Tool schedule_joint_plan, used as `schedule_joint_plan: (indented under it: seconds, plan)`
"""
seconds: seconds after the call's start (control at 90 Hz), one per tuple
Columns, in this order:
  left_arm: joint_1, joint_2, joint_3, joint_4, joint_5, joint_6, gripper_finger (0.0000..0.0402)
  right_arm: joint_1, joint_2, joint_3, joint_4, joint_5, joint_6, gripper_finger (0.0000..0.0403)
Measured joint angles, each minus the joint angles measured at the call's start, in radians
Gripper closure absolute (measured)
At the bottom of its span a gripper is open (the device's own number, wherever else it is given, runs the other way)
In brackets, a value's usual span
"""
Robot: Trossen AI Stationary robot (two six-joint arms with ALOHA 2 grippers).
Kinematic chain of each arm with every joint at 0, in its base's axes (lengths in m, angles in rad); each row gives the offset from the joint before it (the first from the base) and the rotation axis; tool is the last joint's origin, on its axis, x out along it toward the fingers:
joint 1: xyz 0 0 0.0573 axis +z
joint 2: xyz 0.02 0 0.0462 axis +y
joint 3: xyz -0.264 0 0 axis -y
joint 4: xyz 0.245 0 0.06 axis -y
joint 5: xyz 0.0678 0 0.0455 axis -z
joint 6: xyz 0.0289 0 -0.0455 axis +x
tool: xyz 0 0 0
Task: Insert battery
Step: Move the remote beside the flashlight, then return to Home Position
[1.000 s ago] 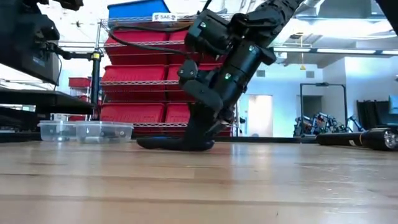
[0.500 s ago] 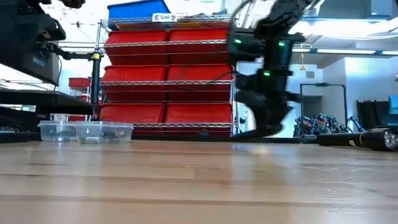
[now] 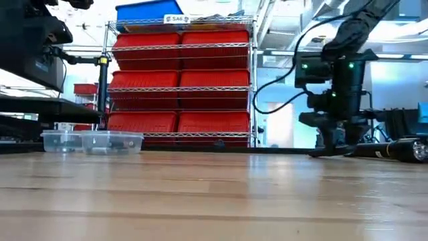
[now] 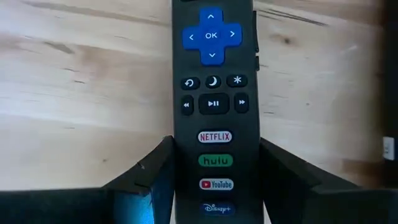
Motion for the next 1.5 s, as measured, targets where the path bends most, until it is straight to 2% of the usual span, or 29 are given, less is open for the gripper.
schedule_joint_plan:
  seconds: [0.156,0.244,0.378,0.433,0.5,0.6,0.667,0.756,0.889,1.0,1.089,1.144,1.2,1.3,1.422,1.5]
  plan:
    - [0.000,0.000,0.000,0.003,-0.012,-0.023,0.0270,-0.035,0.013,-0.005,0.004,-0.013,-0.002,0.0227]
    - [0.000,0.000,0.000,0.005,-0.012,-0.033,0.0270,-0.059,0.010,-0.005,-0.005,-0.042,-0.010,0.0151]
    - [0.000,0.000,0.000,0.007,-0.017,-0.057,0.0270,-0.095,-0.024,0.001,-0.033,-0.125,-0.112,0.0040]
    - [0.000,0.000,0.000,0.008,-0.019,-0.060,0.0270,-0.094,-0.052,0.017,-0.074,-0.145,-0.128,0.0018]
    - [0.000,0.000,0.000,0.008,-0.019,-0.061,0.0270,-0.093,-0.098,0.043,-0.110,-0.146,-0.151,0.0015]
    - [0.000,0.000,0.000,0.008,-0.022,-0.054,0.0270,-0.080,-0.185,0.087,-0.118,-0.145,-0.210,0.0033]
    - [0.003,0.000,0.000,0.008,-0.033,-0.052,0.0270,-0.061,-0.250,0.118,-0.051,-0.164,-0.259,0.0048]
    - [0.017,0.000,0.000,0.008,-0.047,-0.051,0.0270,-0.035,-0.327,0.131,0.158,-0.225,-0.323,0.0071]
    - [0.056,0.000,0.000,0.010,-0.067,-0.050,0.0270,0.017,-0.373,0.131,0.563,-0.390,-0.458,0.0120]
    - [0.100,0.000,0.000,0.010,-0.069,-0.039,0.0270,0.072,-0.368,0.131,0.857,-0.475,-0.466,0.0198]
    - [0.127,0.000,0.000,0.010,-0.069,-0.035,0.0270,0.120,-0.380,0.131,0.998,-0.519,-0.460,0.0294]
    - [0.142,0.000,0.000,0.011,-0.069,-0.035,0.0270,0.161,-0.412,0.131,1.005,-0.522,-0.507,0.0358]
    - [0.154,0.000,0.000,0.011,-0.069,-0.035,0.0270,0.207,-0.462,0.125,0.981,-0.522,-0.583,0.0386]
    - [0.165,0.000,0.000,0.011,-0.069,-0.034,0.0270,0.250,-0.573,0.096,0.847,-0.509,-0.620,0.0377]
    - [0.174,0.001,0.000,0.004,-0.069,0.011,0.0270,0.244,-0.686,0.088,0.521,-0.469,-0.690,0.0364]
    - [0.174,0.001,0.000,0.008,-0.070,0.058,0.0270,0.245,-0.734,0.085,0.405,-0.473,-0.640,0.0363]
